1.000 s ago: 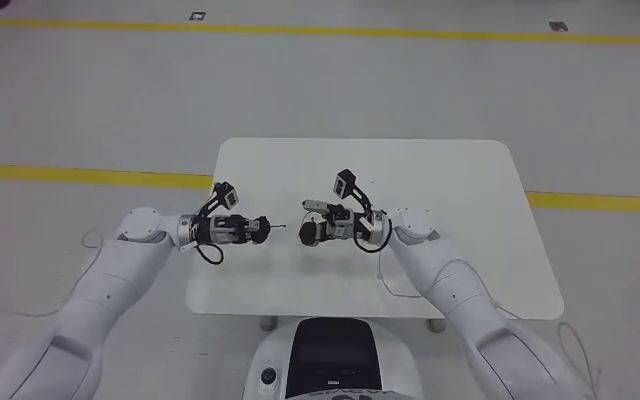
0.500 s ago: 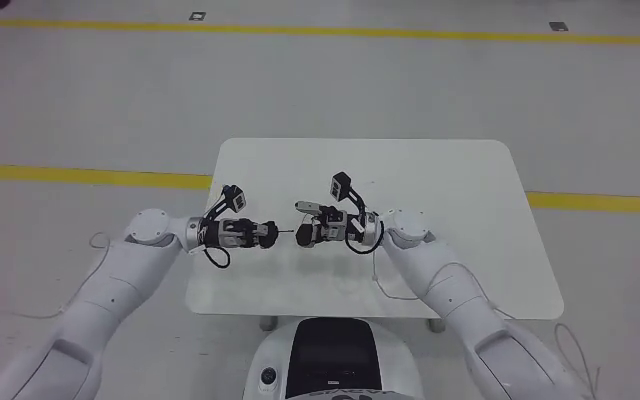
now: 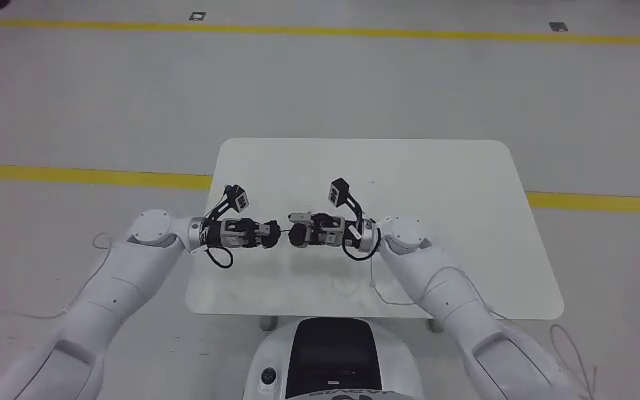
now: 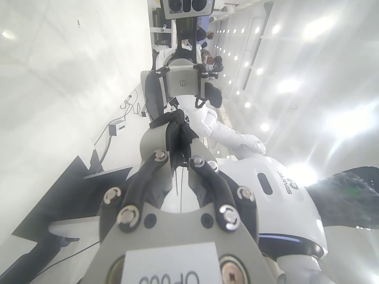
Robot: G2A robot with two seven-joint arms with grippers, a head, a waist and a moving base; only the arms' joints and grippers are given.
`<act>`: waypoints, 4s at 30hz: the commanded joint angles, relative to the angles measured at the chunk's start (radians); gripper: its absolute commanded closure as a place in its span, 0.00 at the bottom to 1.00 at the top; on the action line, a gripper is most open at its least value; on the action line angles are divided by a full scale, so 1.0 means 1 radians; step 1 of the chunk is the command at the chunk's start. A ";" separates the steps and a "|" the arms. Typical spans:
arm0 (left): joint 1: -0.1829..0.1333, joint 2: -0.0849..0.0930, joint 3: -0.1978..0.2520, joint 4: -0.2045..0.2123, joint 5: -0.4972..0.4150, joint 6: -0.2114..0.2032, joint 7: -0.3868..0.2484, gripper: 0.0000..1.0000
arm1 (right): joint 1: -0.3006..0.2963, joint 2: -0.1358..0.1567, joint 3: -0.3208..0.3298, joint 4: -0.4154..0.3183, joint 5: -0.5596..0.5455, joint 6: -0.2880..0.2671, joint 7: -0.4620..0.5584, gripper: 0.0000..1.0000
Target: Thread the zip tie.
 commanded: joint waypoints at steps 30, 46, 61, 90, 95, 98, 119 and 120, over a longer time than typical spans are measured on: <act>0.000 0.000 0.000 0.000 0.000 0.000 0.000 1.00 | 0.003 0.010 -0.003 0.022 0.003 -0.022 0.007 0.91; 0.000 0.000 0.000 0.000 0.000 0.000 0.000 0.00 | 0.000 0.011 -0.007 0.020 0.022 -0.039 0.008 1.00; 0.000 0.000 0.000 0.000 0.000 0.000 0.000 0.00 | -0.005 0.016 0.002 0.026 0.035 -0.045 0.003 1.00; -0.010 -0.034 0.029 0.030 -0.031 0.051 -0.019 0.00 | -0.033 0.006 -0.024 -0.023 0.106 -0.046 0.001 1.00; -0.001 -0.035 0.028 0.010 -0.023 0.055 0.016 0.00 | -0.056 0.012 -0.010 -0.059 0.103 -0.047 -0.025 1.00; 0.009 -0.031 0.019 -0.007 -0.015 0.059 0.029 0.00 | -0.073 0.021 0.011 -0.083 0.097 -0.046 -0.029 1.00; 0.036 -0.024 -0.018 -0.057 0.016 0.081 0.036 0.00 | -0.095 0.031 0.006 -0.142 0.051 -0.005 -0.121 1.00; 0.036 -0.024 -0.019 -0.056 0.019 0.081 0.031 0.00 | -0.094 0.030 0.006 -0.140 0.055 -0.009 -0.120 1.00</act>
